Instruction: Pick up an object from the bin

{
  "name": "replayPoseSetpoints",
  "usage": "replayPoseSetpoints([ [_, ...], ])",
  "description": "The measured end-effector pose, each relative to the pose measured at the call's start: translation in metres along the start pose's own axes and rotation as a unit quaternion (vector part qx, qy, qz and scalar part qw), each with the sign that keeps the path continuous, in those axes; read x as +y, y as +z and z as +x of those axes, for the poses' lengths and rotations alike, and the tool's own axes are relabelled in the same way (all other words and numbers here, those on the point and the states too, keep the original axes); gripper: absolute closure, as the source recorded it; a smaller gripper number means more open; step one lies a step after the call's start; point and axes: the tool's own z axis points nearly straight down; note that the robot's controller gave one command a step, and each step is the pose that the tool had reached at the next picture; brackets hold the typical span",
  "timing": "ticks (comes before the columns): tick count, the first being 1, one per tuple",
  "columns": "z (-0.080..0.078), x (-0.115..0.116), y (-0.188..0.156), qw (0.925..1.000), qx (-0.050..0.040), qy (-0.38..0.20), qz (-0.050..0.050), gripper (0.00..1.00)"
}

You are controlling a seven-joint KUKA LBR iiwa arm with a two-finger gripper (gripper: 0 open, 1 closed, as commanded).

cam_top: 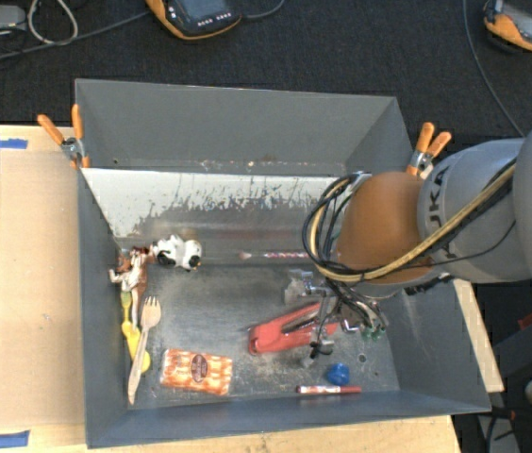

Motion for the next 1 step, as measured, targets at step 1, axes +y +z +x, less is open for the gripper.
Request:
replayPoseSetpoints([
  [1,-0.0052,-0.0085,0.0132,0.9966,-0.0033,0.082,0.000,0.00],
])
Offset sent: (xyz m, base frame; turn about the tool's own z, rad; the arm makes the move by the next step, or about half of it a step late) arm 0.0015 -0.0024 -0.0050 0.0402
